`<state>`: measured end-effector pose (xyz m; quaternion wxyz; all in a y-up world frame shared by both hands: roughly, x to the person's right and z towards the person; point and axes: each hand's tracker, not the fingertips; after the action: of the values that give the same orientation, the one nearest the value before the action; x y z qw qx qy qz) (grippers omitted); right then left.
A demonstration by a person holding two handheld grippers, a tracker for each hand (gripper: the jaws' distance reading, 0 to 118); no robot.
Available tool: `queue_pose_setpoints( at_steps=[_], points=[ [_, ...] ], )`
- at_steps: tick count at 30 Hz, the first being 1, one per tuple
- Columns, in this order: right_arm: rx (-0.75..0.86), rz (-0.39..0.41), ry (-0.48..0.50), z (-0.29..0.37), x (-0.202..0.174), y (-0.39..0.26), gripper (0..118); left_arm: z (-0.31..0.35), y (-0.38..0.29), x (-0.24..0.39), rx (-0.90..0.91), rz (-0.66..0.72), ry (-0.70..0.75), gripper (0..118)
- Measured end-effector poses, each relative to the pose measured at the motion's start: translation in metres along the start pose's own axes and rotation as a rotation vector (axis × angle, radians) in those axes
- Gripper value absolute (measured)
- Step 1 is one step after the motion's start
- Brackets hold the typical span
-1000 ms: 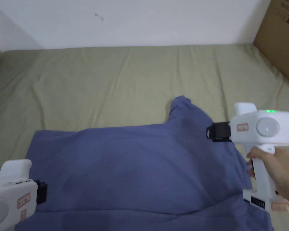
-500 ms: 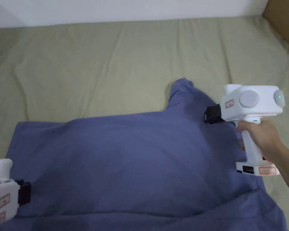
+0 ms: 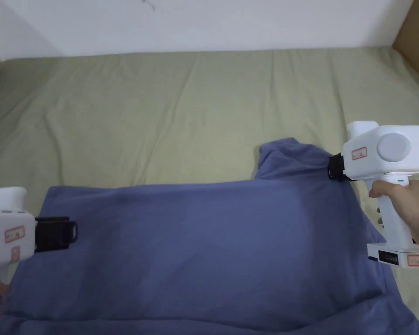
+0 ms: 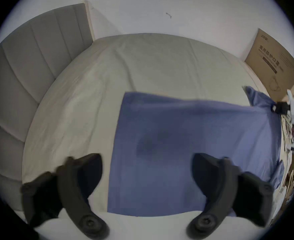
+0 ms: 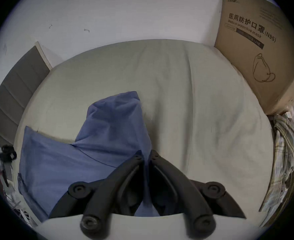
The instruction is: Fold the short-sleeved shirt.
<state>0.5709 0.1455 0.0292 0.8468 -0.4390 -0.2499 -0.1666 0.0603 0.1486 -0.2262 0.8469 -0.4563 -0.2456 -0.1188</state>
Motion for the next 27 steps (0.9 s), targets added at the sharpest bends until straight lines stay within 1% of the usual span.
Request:
queue_pose_setpoints(
  at_steps=[1, 4, 6, 9, 11, 13, 15, 16, 17, 18, 19, 20, 21, 22, 23, 25, 27],
  points=[
    [-0.006, 0.002, -0.004, -0.001, 0.001, 0.000, 5, -0.006, 0.011, -0.004, 0.018, 0.013, -0.007, 105],
    [-0.016, -0.005, -0.002, -0.004, 0.004, -0.002, 5, -0.029, 0.042, -0.015, 0.030, 0.051, -0.005, 105],
    [-0.016, -0.006, 0.001, -0.005, 0.005, -0.003, 5, -0.043, 0.055, -0.018, 0.050, 0.046, 0.016, 105],
    [-0.021, 0.011, -0.001, -0.008, 0.004, -0.003, 5, -0.066, 0.067, -0.024, 0.045, 0.064, 0.033, 105],
    [-0.021, 0.016, -0.001, -0.010, 0.005, -0.004, 5, -0.081, 0.069, -0.022, 0.011, 0.078, 0.005, 101],
    [-0.020, 0.017, -0.002, -0.011, 0.004, -0.005, 5, -0.095, 0.066, -0.020, -0.038, 0.069, -0.018, 75],
    [-0.024, 0.013, -0.001, -0.014, 0.004, -0.006, 5, -0.109, 0.060, -0.017, -0.112, 0.078, -0.023, 73],
    [-0.026, 0.011, 0.002, -0.014, 0.003, -0.007, 5, -0.106, 0.059, -0.014, -0.063, 0.053, -0.008, 72],
    [-0.029, 0.010, 0.001, -0.014, 0.003, -0.007, 5, -0.102, 0.063, -0.013, -0.075, 0.053, 0.001, 70],
    [-0.029, 0.010, -0.001, -0.014, 0.003, -0.008, 5, -0.098, 0.067, -0.015, -0.078, 0.063, 0.003, 54],
    [-0.028, 0.010, 0.002, -0.011, 0.003, -0.007, 5, -0.093, 0.070, -0.015, -0.070, 0.048, 0.010, 31],
    [-0.024, 0.003, 0.010, -0.008, 0.003, -0.007, 5, -0.088, 0.072, -0.015, -0.063, 0.040, 0.008, 2],
    [-0.016, -0.012, 0.028, -0.003, 0.003, -0.006, 5, -0.083, 0.073, -0.014, -0.074, 0.056, -0.035, 2],
    [0.005, -0.017, 0.021, 0.003, 0.002, -0.005, 5, -0.076, 0.074, -0.015, -0.084, 0.052, -0.044, 2],
    [0.036, -0.022, 0.008, 0.010, 0.001, -0.005, 5, -0.066, 0.073, -0.012, -0.073, 0.036, -0.039, 2],
    [0.039, -0.051, 0.042, 0.025, 0.000, -0.004, 5, -0.042, 0.070, -0.007, -0.042, -0.028, -0.018, 2],
    [0.054, -0.038, 0.045, 0.042, -0.003, -0.006, 5, -0.019, 0.071, -0.012, -0.008, -0.038, -0.019, 2]
  ],
)
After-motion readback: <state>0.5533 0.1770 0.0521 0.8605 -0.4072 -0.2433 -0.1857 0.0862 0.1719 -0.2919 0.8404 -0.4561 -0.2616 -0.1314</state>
